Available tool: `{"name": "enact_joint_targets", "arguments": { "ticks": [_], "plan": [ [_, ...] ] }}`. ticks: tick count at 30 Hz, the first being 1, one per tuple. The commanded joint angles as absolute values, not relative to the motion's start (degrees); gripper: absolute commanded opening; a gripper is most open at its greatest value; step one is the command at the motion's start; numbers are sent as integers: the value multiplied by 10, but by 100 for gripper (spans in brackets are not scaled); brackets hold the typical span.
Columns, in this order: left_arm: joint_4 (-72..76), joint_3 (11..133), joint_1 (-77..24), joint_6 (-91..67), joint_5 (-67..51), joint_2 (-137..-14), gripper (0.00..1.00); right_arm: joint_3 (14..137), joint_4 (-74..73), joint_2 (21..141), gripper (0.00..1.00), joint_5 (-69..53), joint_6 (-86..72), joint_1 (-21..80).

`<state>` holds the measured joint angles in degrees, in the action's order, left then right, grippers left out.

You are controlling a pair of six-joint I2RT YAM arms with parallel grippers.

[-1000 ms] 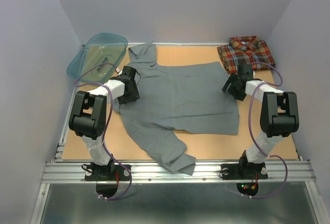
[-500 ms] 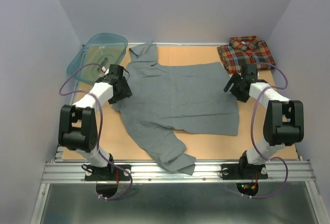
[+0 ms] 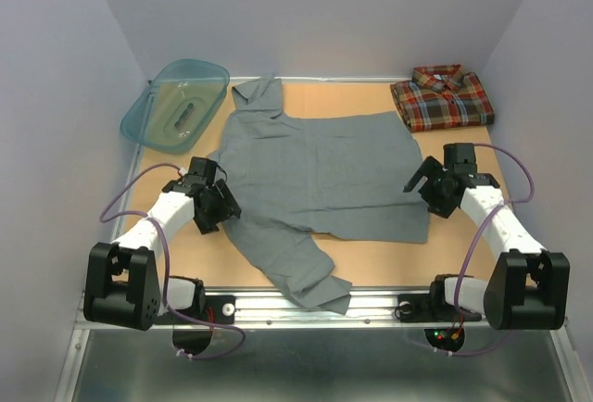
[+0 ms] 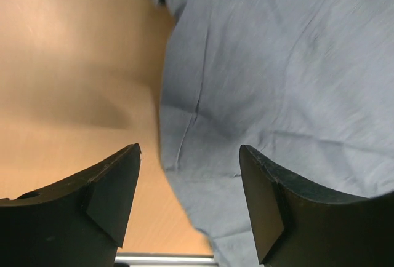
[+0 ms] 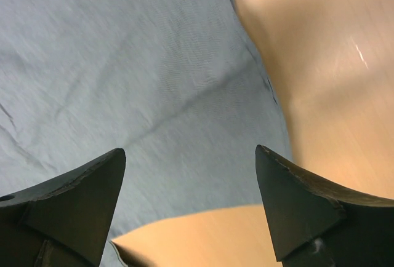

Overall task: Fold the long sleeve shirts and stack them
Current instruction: Fold the shirt

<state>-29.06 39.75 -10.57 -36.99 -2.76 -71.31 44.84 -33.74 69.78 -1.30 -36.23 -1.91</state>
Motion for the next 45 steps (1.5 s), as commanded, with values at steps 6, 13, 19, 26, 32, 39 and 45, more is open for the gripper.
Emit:
{"name": "enact_joint_targets", "arguments": {
  "ticks": [6,13,19,26,32,39,45],
  "plan": [
    [-319,355,-130,-388,-81,-706,73,398,-397,653,90,-45,-396,-21],
    [-305,339,-143,-390,-89,-716,65,353,-399,635,90,-40,-407,-20],
    [-297,339,-170,-391,-95,-728,47,336,-411,612,89,19,-420,-20],
    [-288,338,-180,-389,-93,-726,25,337,-426,587,89,85,-459,-20],
    [-303,357,-180,-381,-73,-714,0,340,-431,610,87,95,-464,-20],
    [-331,387,-181,-361,-63,-698,0,336,-431,625,81,103,-475,-20],
    [-353,407,-180,-345,-59,-695,0,326,-412,653,76,78,-484,-19]
  ]
}}
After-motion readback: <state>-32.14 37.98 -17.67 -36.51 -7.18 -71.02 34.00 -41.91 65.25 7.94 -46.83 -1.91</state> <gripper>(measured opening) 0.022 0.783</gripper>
